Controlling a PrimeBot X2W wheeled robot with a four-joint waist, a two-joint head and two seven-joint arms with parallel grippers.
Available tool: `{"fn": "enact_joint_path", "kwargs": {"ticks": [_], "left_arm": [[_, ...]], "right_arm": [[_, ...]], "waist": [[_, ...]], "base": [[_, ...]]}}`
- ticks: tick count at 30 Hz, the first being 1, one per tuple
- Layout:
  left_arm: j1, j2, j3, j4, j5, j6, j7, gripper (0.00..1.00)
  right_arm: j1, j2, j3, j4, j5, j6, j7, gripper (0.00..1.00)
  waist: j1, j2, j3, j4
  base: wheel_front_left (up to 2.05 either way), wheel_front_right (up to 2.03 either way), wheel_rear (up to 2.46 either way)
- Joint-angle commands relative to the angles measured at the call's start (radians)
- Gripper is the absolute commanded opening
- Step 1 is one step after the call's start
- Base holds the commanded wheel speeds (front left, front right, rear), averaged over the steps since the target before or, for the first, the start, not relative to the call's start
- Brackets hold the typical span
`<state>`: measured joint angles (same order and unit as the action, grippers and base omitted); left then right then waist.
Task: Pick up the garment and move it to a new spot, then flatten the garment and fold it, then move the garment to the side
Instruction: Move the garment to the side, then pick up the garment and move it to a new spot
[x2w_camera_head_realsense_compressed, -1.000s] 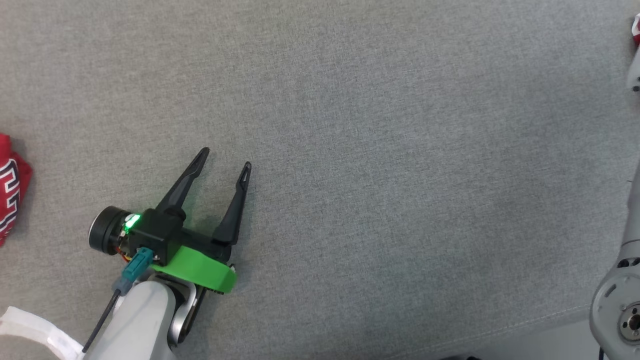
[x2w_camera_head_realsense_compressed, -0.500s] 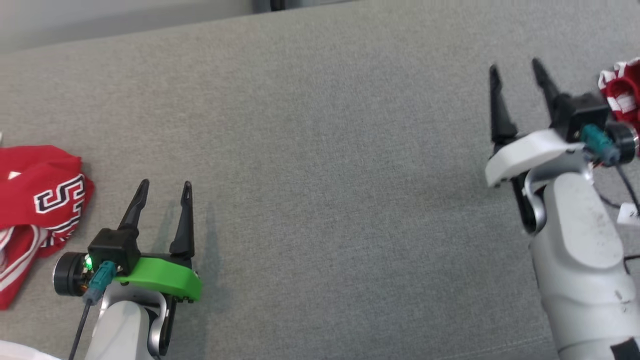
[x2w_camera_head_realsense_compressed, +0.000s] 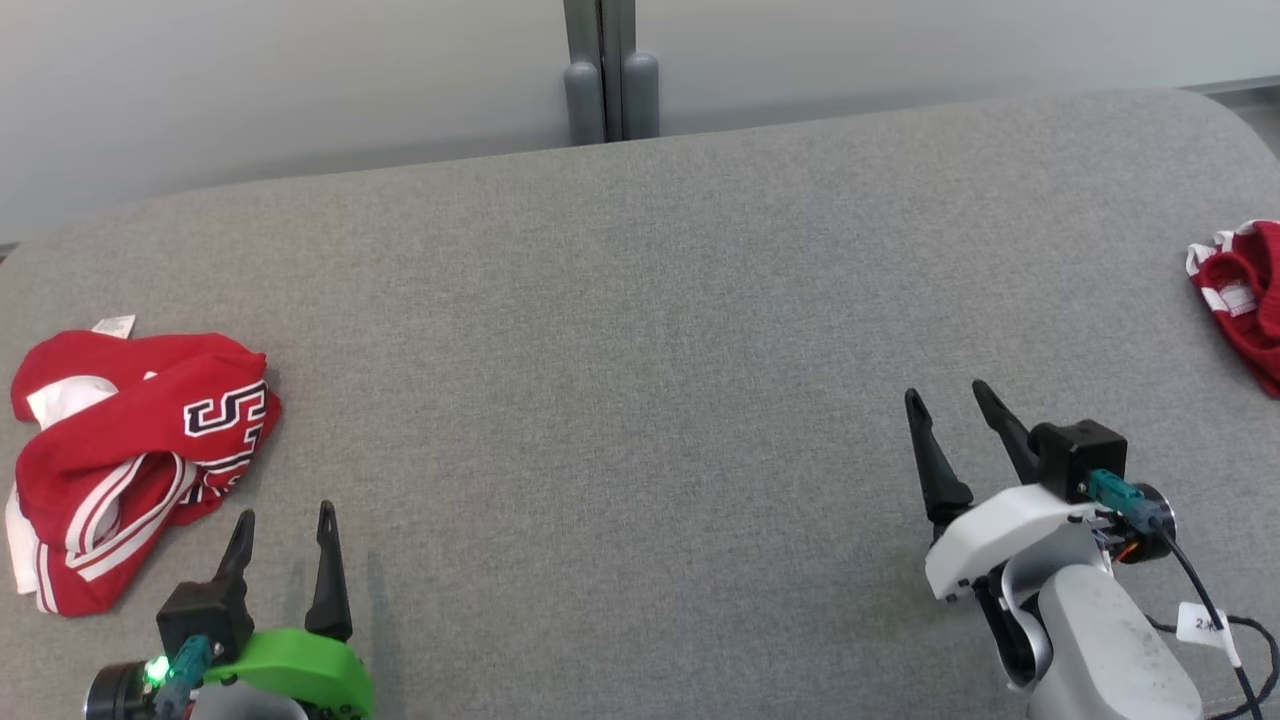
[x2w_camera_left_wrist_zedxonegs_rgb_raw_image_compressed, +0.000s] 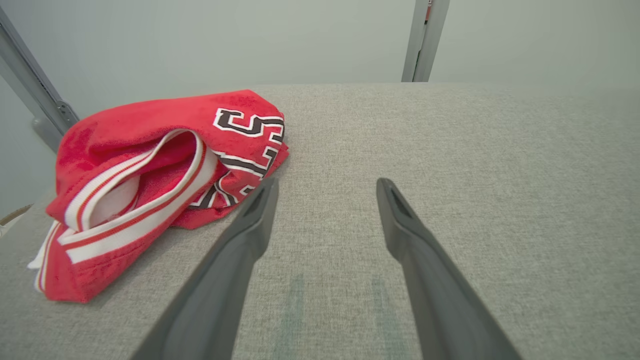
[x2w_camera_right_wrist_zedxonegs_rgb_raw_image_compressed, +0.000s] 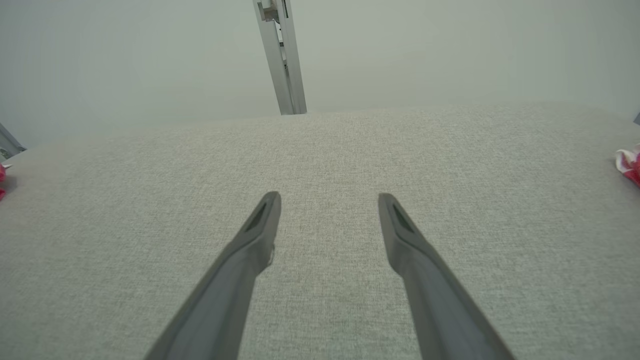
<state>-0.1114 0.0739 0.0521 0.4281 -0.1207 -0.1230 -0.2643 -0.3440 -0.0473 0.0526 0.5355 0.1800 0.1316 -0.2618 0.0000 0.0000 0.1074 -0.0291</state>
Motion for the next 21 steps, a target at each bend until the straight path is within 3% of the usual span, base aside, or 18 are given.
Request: {"fn": "enact_joint_path", "kwargs": {"ticks": [1,9,21], "left_arm": [[0.026,-0.005,0.012,0.002,0.007,0.006,0.0,1.0],[0.095,-0.019,0.029,-0.014,0.01,0.006,0.0,1.0],[0.101,-0.022,0.012,-0.043,-0.032,-0.004,0.0,1.0]], "right_arm": [[0.033,-0.007,-0.001,-0.003,0.011,-0.002,-0.004,1.0],[0.131,-0.005,0.005,-0.022,0.022,-0.002,-0.004,1.0],[0.138,-0.005,0.023,-0.051,0.009,-0.002,-0.004,1.0]], "waist": [[0.0,0.0,-0.056,0.005],[0.0,0.0,-0.096,0.019],[0.0,0.0,-0.096,0.057]], "base": [[0.0,0.0,0.0],[0.0,0.0,0.0],[0.0,0.0,0.0]]}}
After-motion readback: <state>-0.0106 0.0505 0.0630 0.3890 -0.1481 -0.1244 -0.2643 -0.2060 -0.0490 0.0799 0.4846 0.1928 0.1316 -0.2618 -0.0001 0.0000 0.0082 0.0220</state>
